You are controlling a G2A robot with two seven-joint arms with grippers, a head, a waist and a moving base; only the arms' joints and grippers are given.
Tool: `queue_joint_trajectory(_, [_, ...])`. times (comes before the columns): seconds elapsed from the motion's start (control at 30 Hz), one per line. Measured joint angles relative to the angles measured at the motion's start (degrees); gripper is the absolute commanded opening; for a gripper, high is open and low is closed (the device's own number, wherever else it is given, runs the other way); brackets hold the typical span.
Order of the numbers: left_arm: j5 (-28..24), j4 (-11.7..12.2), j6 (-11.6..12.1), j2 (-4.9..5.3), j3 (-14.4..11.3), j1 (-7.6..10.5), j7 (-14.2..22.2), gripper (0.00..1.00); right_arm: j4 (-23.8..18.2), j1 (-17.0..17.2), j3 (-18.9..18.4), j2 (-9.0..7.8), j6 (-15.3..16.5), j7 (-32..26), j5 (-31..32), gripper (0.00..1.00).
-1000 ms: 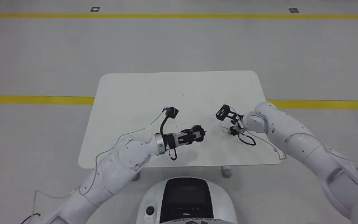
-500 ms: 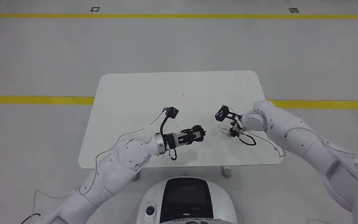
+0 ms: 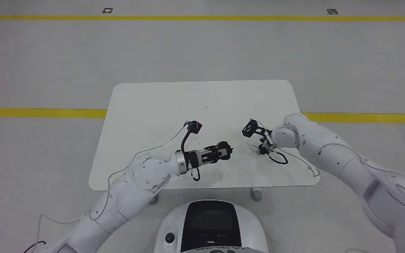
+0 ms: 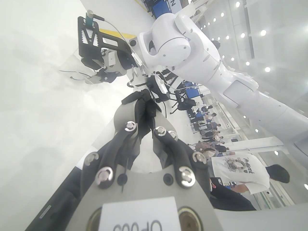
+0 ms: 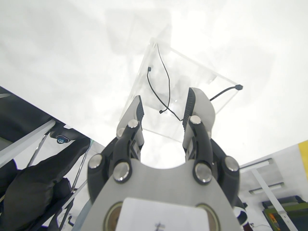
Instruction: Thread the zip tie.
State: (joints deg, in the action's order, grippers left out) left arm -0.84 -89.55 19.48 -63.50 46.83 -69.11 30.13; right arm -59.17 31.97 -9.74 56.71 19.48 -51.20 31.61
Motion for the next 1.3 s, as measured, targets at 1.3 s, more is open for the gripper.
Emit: queue_joint_trajectory(1.3, [0.0,0.0,0.0,0.0,0.0,0.0,0.0,0.0,7.0,-0.3,0.0,4.24,0.0,3.1,4.3,0.2])
